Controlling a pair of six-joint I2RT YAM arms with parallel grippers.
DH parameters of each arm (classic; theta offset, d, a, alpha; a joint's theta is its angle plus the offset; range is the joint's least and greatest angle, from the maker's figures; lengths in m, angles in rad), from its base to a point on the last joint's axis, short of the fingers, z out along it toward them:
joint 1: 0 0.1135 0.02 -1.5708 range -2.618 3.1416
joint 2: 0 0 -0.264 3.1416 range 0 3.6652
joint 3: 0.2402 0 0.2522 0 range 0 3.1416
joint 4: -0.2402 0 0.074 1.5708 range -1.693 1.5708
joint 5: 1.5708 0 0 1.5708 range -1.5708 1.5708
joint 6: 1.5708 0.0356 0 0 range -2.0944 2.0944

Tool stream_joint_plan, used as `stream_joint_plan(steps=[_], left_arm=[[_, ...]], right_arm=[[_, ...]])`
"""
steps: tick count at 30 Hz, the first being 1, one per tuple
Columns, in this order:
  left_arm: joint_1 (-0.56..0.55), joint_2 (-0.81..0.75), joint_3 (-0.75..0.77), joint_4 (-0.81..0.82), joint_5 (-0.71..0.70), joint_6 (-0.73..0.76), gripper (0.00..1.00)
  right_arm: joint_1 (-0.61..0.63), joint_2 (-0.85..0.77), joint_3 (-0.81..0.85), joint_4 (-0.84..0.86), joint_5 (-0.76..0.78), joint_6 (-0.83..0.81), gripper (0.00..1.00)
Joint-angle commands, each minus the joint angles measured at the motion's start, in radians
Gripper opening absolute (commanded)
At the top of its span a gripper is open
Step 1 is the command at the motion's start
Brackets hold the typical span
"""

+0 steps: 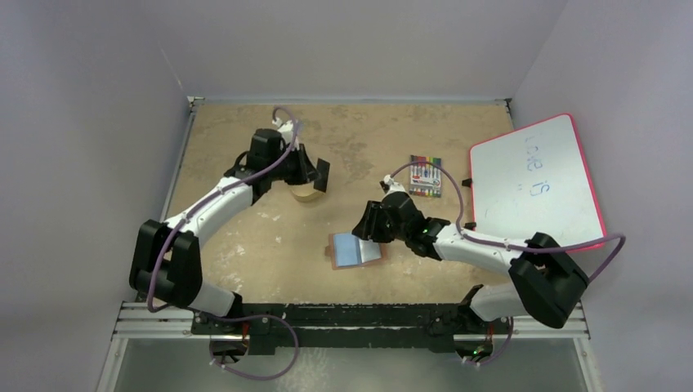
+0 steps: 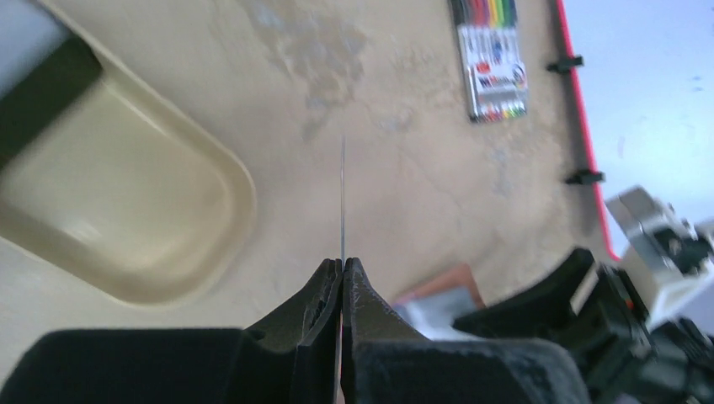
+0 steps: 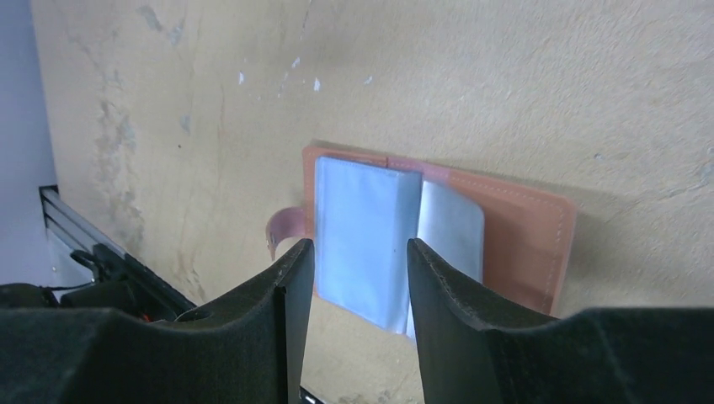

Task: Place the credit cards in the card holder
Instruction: Pick up the credit card from the storage box.

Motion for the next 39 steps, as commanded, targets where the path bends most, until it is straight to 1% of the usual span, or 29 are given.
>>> stream_joint_plan(steps=[1,6,8,10,12,17,19,26,28,29,31,34,35,36,37,39], left_arm=[[0.0,-0.112,-0.183,0.272,0.187,-0.362,0.0],[-0.001,-0.213,-0.39,0.483,0.212,-0.592,0.0],[-0.003,-0.246,-0.48,0.601,0.22,-0.695,0.0],[-0.005,-0.269,-0.58,0.762,0.24,-0.805,0.0],[-0.008,-0.281,-0.641,0.849,0.254,-0.883,0.0],[-0.041,-0.299,-0.718,0.915,0.256,-0.922,0.0],[-0.057,-0.294,-0.734,0.94,0.255,-0.93,0.0],[-0.138,-0.191,-0.77,1.114,0.246,-0.983,0.0],[-0.155,-0.155,-0.778,1.167,0.244,-1.003,0.0],[-0.161,-0.142,-0.782,1.188,0.244,-1.011,0.0],[-0.165,-0.125,-0.783,1.204,0.248,-1.013,0.0],[-0.165,-0.127,-0.782,1.159,0.24,-0.989,0.0],[-0.165,-0.133,-0.777,1.121,0.233,-0.969,0.02],[-0.165,-0.146,-0.77,1.068,0.223,-0.943,0.08],[-0.165,-0.162,-0.757,0.99,0.211,-0.909,0.14],[-0.165,-0.207,-0.719,0.794,0.162,-0.784,0.3]], right_arm=[[-0.039,-0.034,-0.029,0.128,-0.097,-0.006,0.47],[-0.064,-0.078,-0.084,0.246,-0.165,0.025,0.46],[-0.077,-0.093,-0.107,0.299,-0.198,0.045,0.46],[-0.095,-0.108,-0.134,0.367,-0.238,0.073,0.46],[-0.11,-0.117,-0.162,0.43,-0.278,0.102,0.46],[-0.14,-0.118,-0.208,0.581,-0.347,0.172,0.48],[-0.144,-0.109,-0.213,0.617,-0.369,0.187,0.48],[-0.145,-0.069,-0.212,0.722,-0.431,0.253,0.48],[-0.146,-0.066,-0.212,0.739,-0.44,0.268,0.46],[-0.146,-0.068,-0.211,0.741,-0.441,0.271,0.44],[-0.147,-0.082,-0.213,0.733,-0.432,0.274,0.35],[-0.147,-0.116,-0.22,0.687,-0.388,0.267,0.14],[-0.147,-0.127,-0.222,0.664,-0.374,0.26,0.07],[-0.147,-0.136,-0.22,0.641,-0.362,0.248,0.01],[-0.147,-0.142,-0.219,0.617,-0.353,0.234,0.0],[-0.147,-0.147,-0.211,0.545,-0.343,0.203,0.0]])
